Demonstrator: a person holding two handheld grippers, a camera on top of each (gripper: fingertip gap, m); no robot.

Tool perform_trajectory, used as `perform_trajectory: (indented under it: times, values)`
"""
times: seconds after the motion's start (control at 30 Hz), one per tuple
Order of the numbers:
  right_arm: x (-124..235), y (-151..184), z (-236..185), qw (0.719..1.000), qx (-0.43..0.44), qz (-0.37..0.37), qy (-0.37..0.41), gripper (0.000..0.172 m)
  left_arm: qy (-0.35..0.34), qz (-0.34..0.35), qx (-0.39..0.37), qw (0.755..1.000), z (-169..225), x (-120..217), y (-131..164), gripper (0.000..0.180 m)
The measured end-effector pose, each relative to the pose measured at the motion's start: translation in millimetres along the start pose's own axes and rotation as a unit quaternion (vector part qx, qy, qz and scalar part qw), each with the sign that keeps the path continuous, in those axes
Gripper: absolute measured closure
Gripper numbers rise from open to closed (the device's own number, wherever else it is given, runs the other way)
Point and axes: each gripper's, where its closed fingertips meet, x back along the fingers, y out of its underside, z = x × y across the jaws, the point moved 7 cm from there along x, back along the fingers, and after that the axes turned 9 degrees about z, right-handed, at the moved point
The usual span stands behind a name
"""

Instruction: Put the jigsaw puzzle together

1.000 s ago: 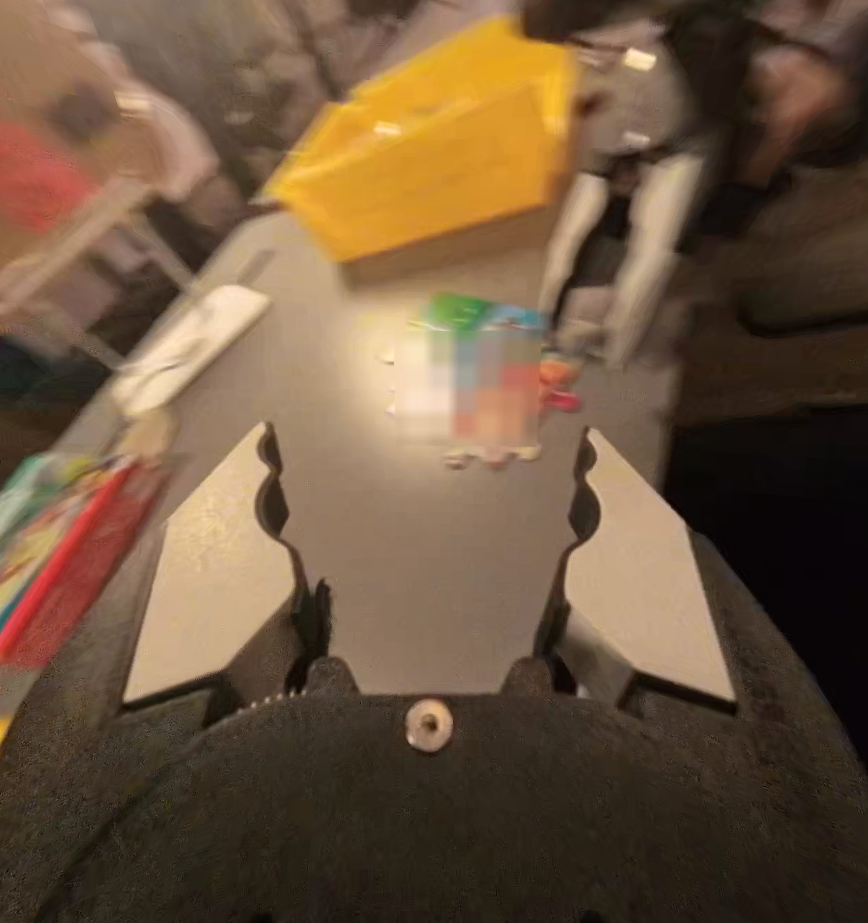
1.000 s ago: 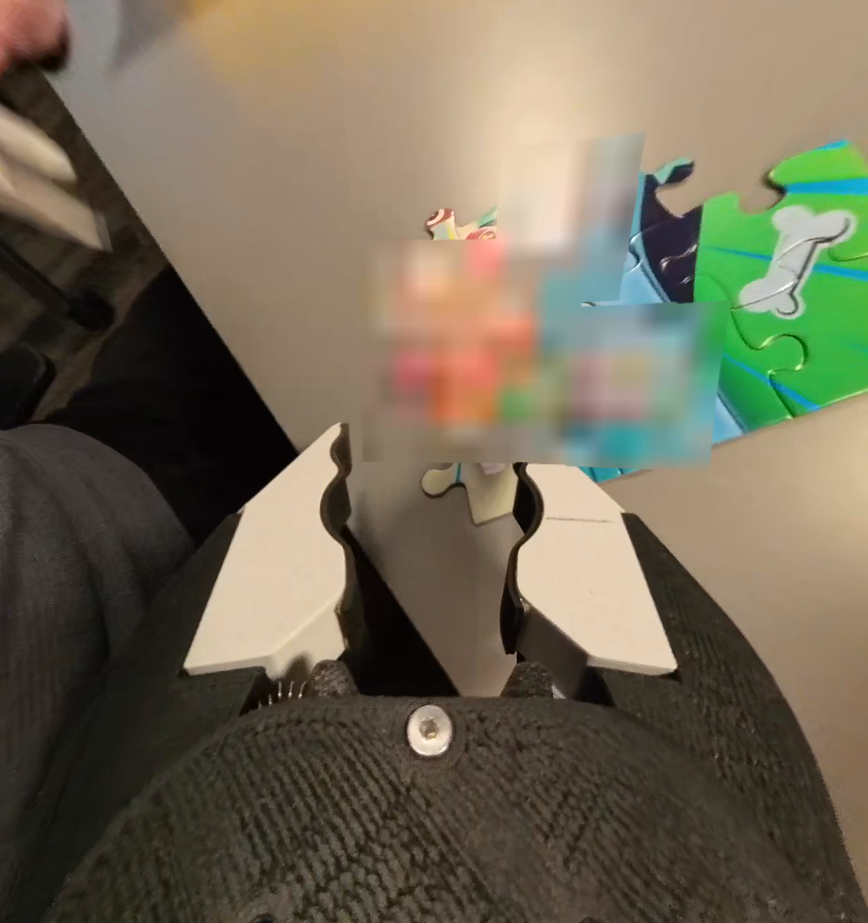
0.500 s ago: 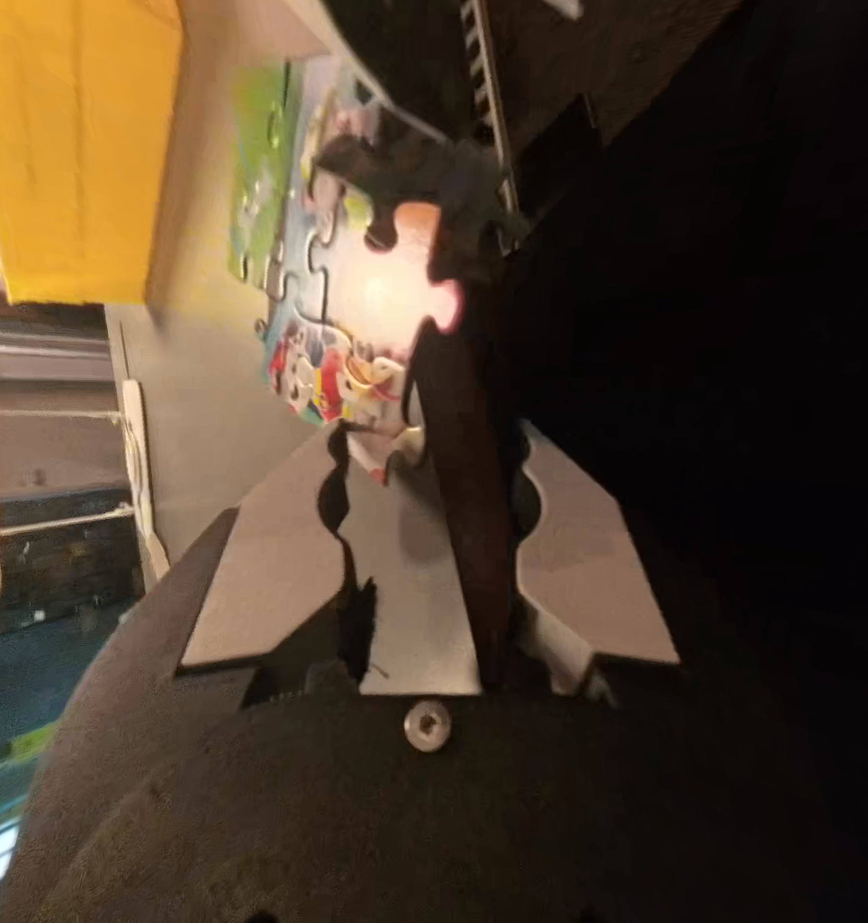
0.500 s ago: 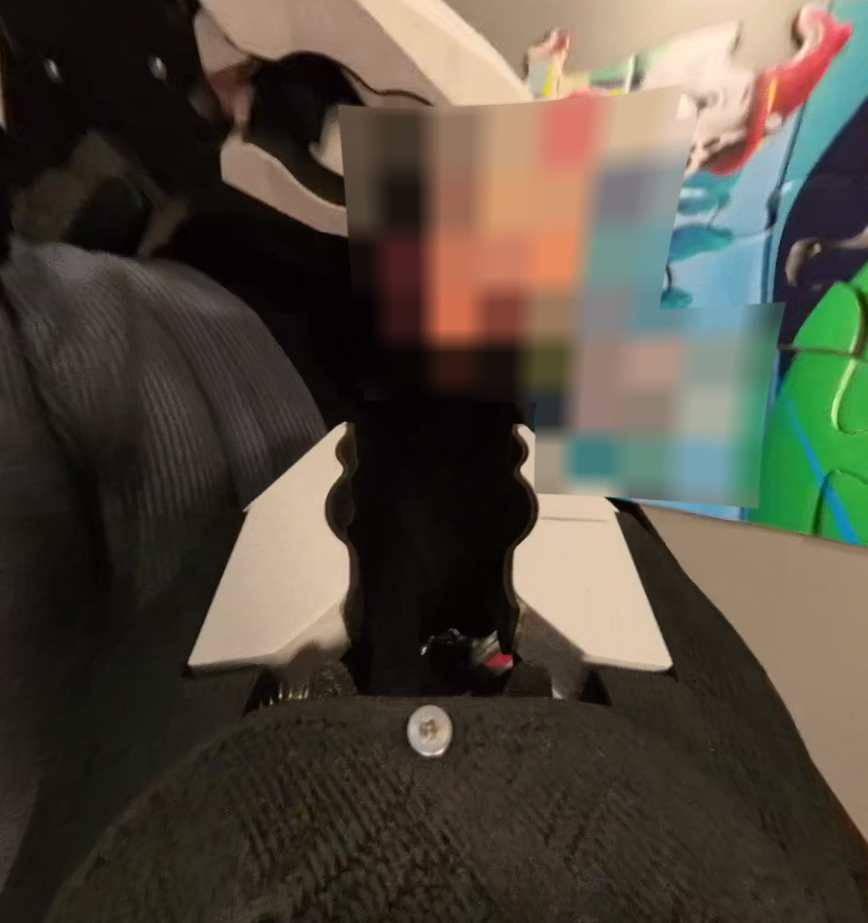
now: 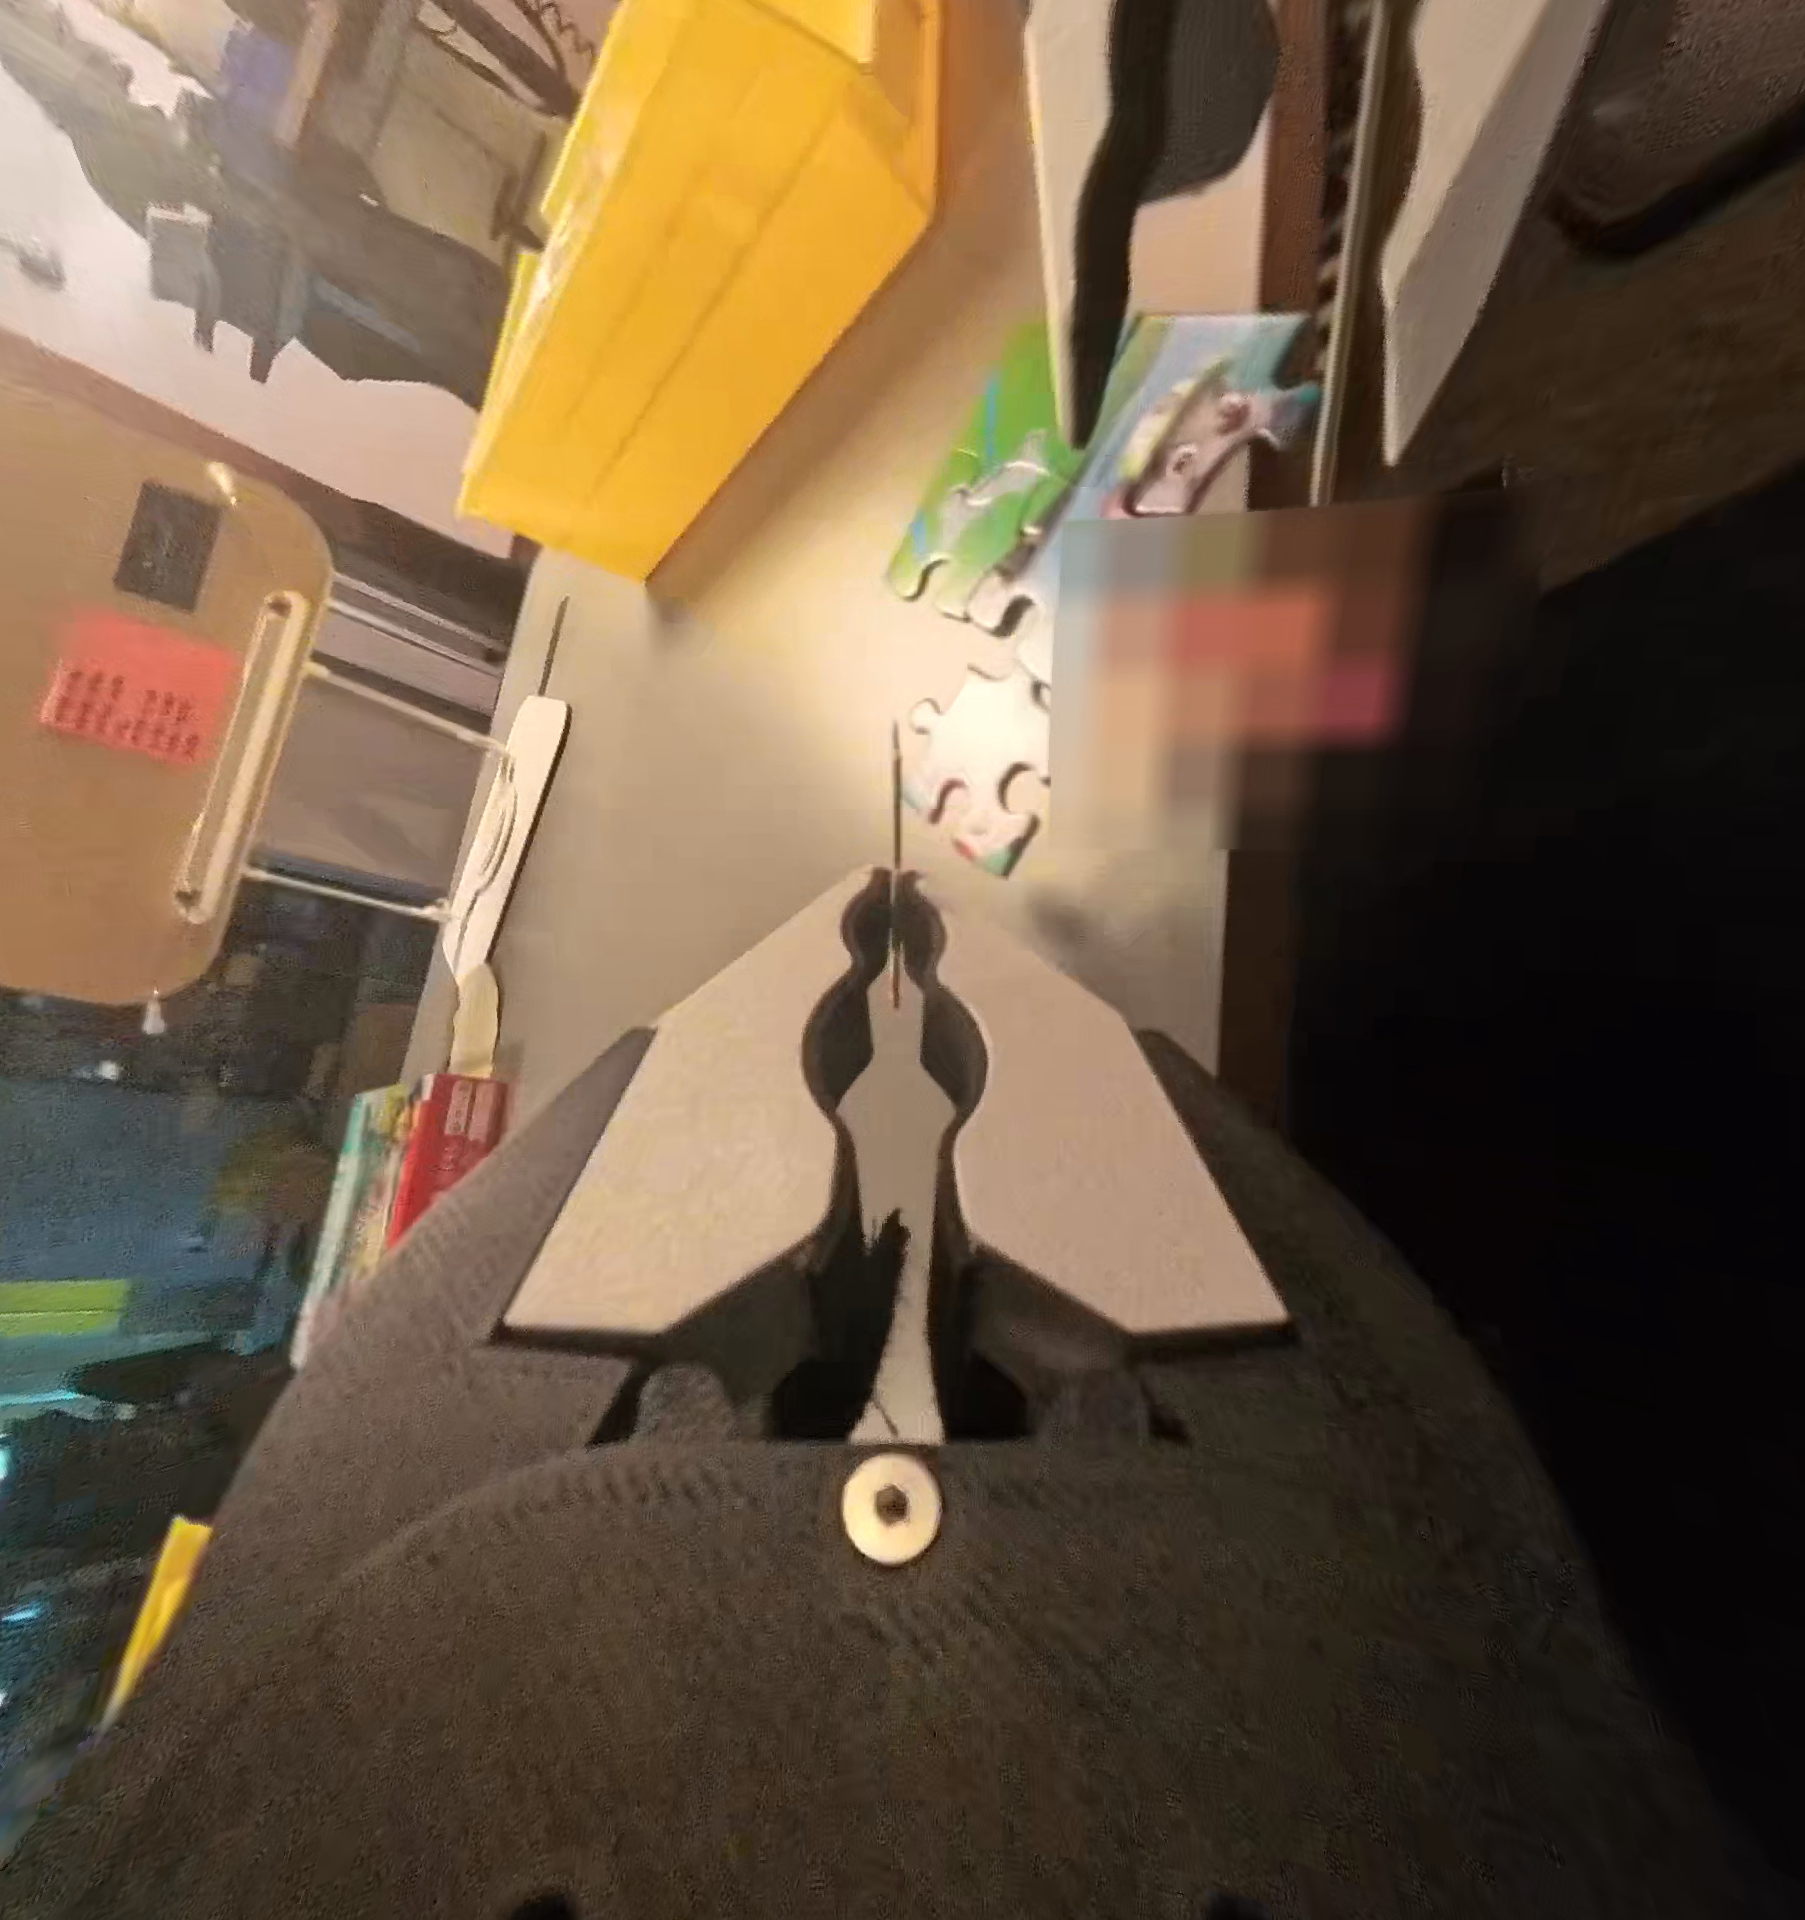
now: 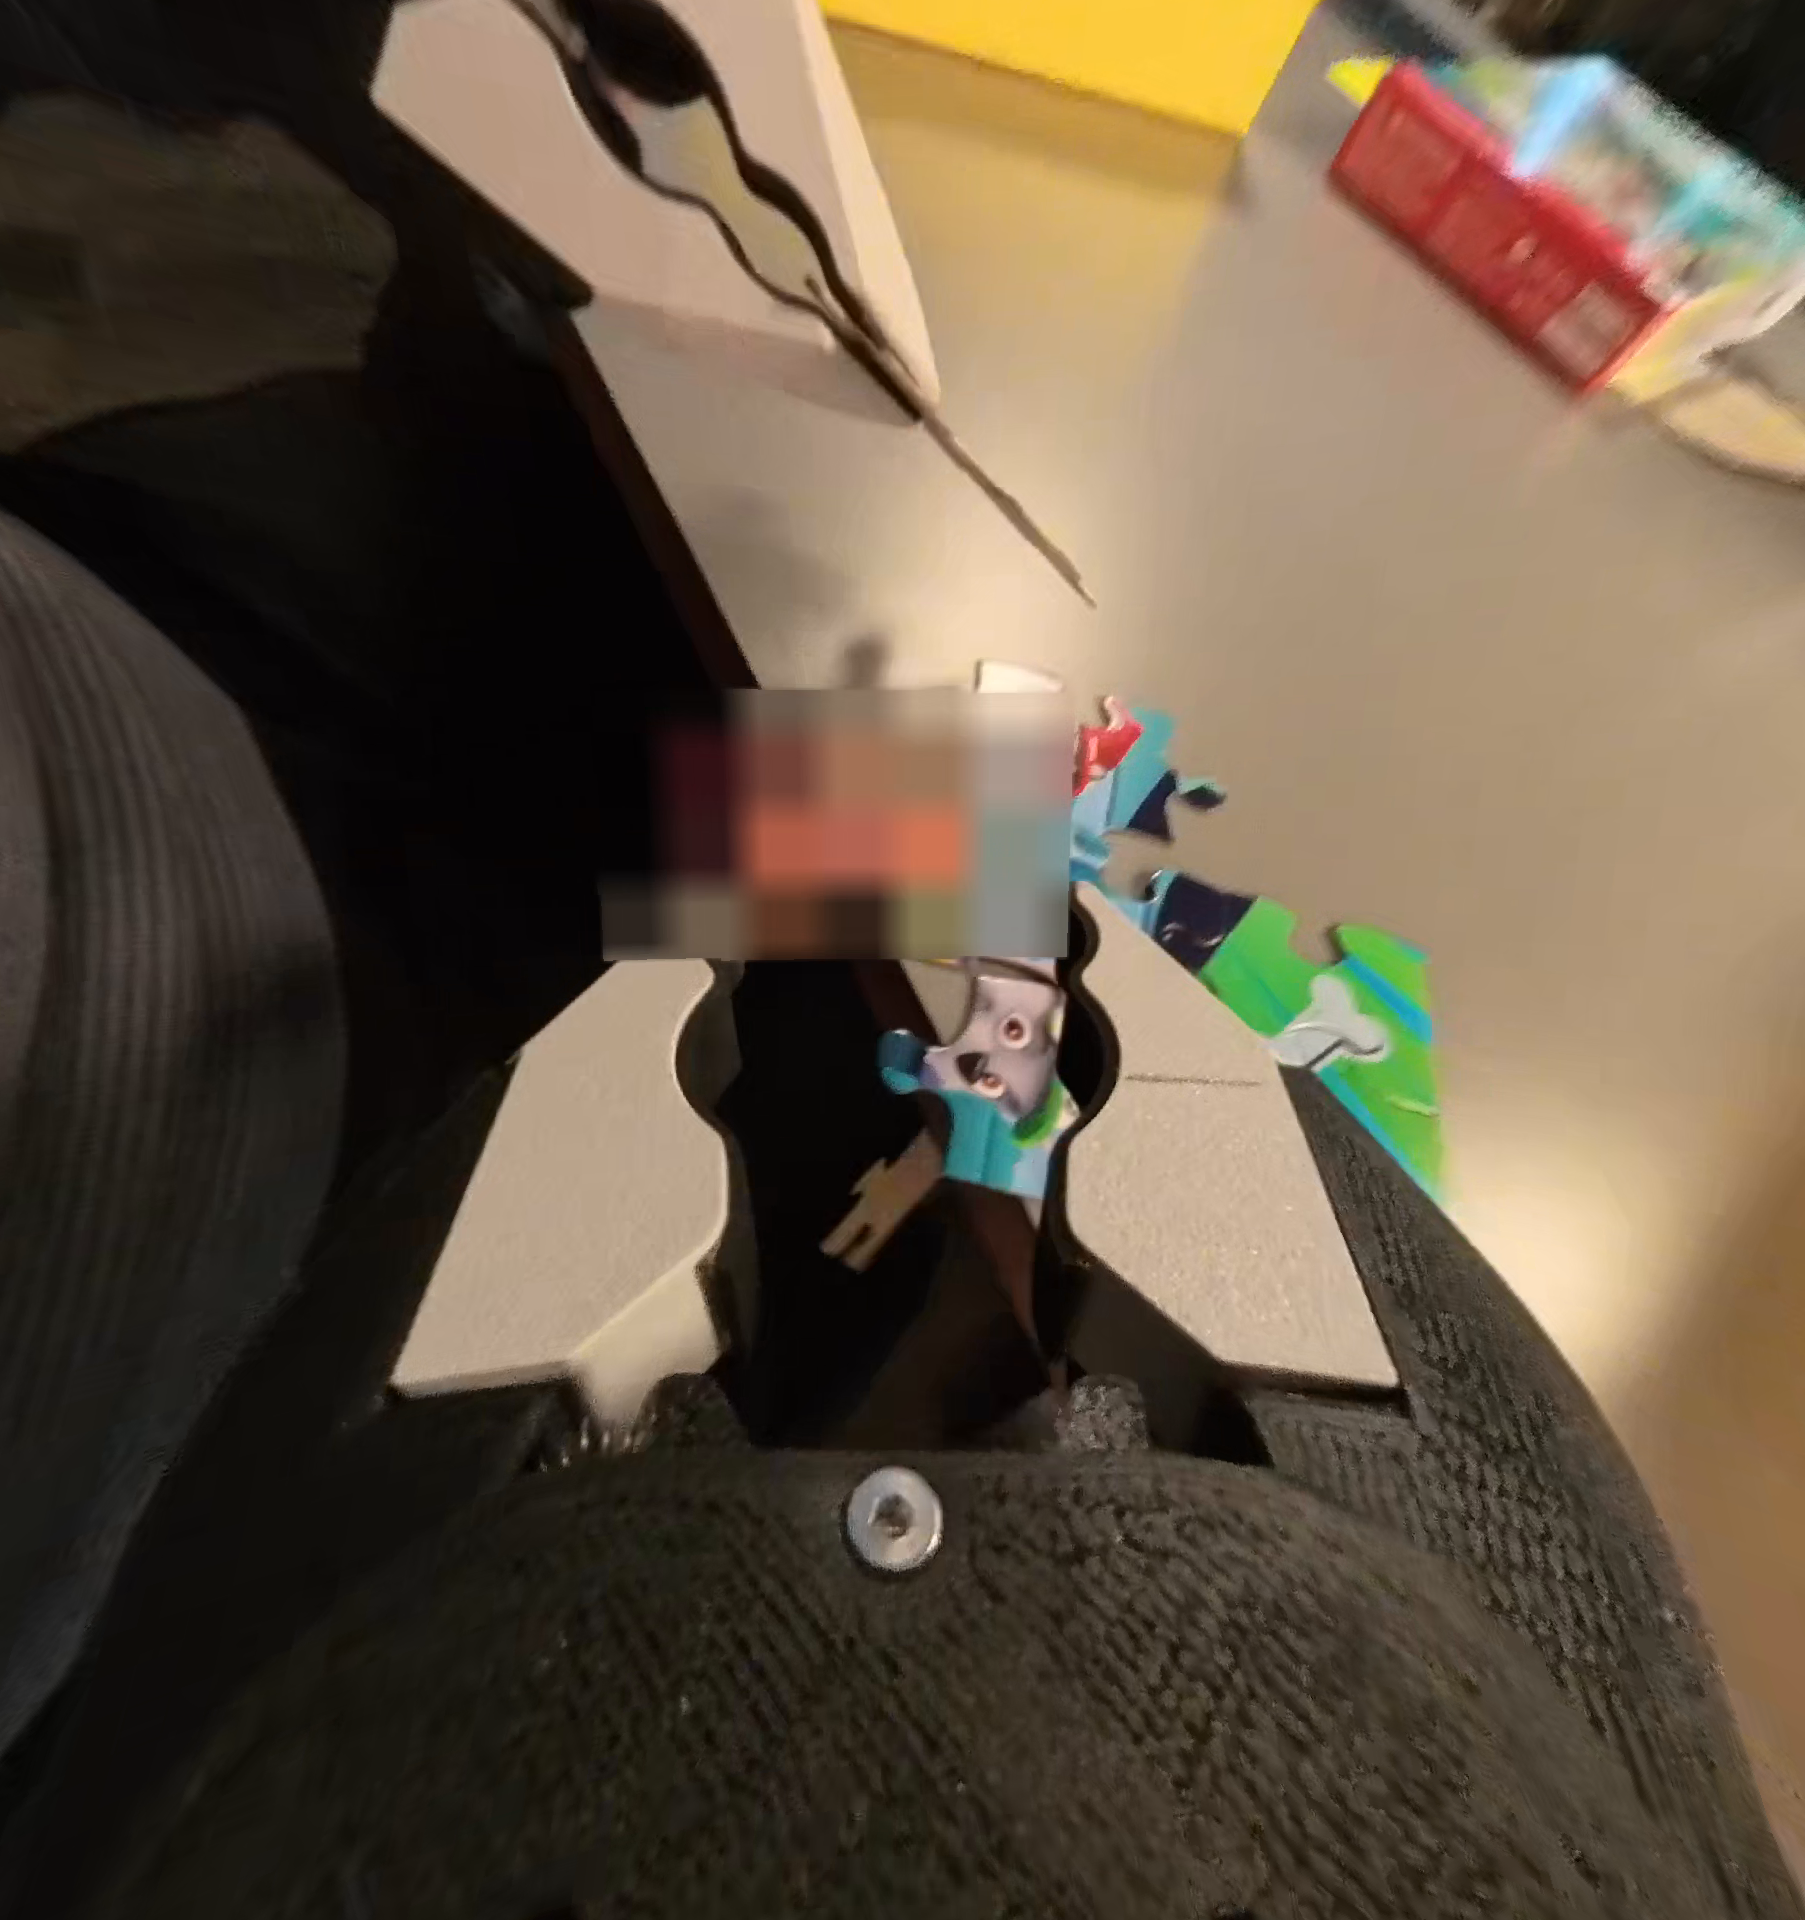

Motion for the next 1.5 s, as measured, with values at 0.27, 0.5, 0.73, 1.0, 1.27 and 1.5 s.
perform_trajectory:
  times: [0.27, 0.5, 0.73, 1.0, 1.27, 1.5]
  values:
    - [-38.2, 3.5, -23.4, 0.981, 0.178, -0.07, -0.03, 0.115, -0.08, 0.024, 0.078, 0.993, -47.3, 23.1, 4.7, 0.18]
    - [-39.2, -9.7, -20.2, 0.968, 0.245, -0.038, 0.044, 0.166, -0.36, -0.221, 0.044, 0.905, -168.3, 118.4, 84.0, 0.18]
    - [-27.0, -30.7, 15.5, 0.993, 0.073, 0.042, 0.078, 0.172, -0.359, -0.311, 0.271, 0.837, -209.4, 150.6, 179.0, 0.109]
    - [0.9, -22.2, 80.9, 0.94, -0.254, 0.206, 0.096, 0.172, -0.007, -0.009, 0.208, 0.978, -71.7, -6.3, 15.6, 0.115]
    - [17.2, 8.2, 109.5, 0.86, -0.411, 0.288, 0.098, 0.172, 0.146, -0.013, 0.286, 0.947, -17.5, -127.5, -13.3, 0.109]
    - [30.3, 7.9, 117.1, 0.861, -0.382, 0.309, 0.13, 0.172, 0.172, -0.044, 0.276, 0.945, -21.6, -165.7, -17.7, 0.112]
